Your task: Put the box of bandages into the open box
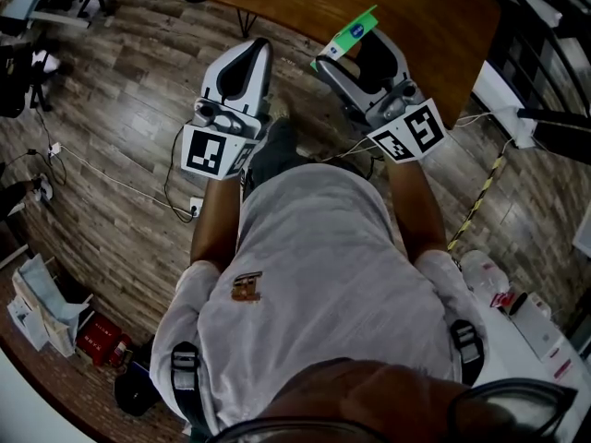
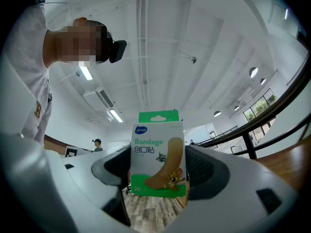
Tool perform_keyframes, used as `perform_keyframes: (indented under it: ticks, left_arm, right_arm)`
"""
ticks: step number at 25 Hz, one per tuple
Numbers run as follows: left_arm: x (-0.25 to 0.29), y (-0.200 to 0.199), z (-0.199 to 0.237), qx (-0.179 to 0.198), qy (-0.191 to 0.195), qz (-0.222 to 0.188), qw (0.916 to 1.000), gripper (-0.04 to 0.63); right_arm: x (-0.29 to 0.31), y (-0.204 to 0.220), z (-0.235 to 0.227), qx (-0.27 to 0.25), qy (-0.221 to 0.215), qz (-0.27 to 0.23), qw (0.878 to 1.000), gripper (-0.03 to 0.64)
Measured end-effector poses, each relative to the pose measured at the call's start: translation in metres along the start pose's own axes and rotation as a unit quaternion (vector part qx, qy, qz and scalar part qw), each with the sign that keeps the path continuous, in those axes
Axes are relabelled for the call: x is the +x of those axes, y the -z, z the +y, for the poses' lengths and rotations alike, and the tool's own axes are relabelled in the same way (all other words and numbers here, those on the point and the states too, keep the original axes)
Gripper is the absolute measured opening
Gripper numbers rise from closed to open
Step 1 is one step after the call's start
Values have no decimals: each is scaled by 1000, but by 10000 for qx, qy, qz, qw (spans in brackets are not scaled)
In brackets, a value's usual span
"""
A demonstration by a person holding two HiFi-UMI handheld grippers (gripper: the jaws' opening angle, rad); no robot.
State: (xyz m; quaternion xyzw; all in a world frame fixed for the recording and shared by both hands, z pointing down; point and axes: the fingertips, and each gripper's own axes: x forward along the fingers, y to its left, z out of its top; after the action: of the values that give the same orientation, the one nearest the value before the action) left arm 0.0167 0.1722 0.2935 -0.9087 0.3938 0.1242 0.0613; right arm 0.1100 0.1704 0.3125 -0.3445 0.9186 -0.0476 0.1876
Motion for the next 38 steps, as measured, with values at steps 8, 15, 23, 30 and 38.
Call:
perform_keyframes:
  ticks: [8,15,23,30,38]
  left_arm:
    - [56,14,105,-111,-21,21,9999,20]
    - [91,28,179,-207,101,52,9997,20]
    - [126,38,261,-306,338,64,9989,20]
    - [148,43,315,-340,504,47,9981,20]
    - [161,52,353,-382,480,51,9981,20]
  right_arm:
    - [100,12,-65,-19,62,122,9999,331]
    - [167,23,-107,-108,225,173,9995,331]
    - [243,35,-147,-259,474,261,9982,331]
    - [293,41,-175,-401,643,311,9966,331]
    - [323,47,-202,-508,739,418,9951,331]
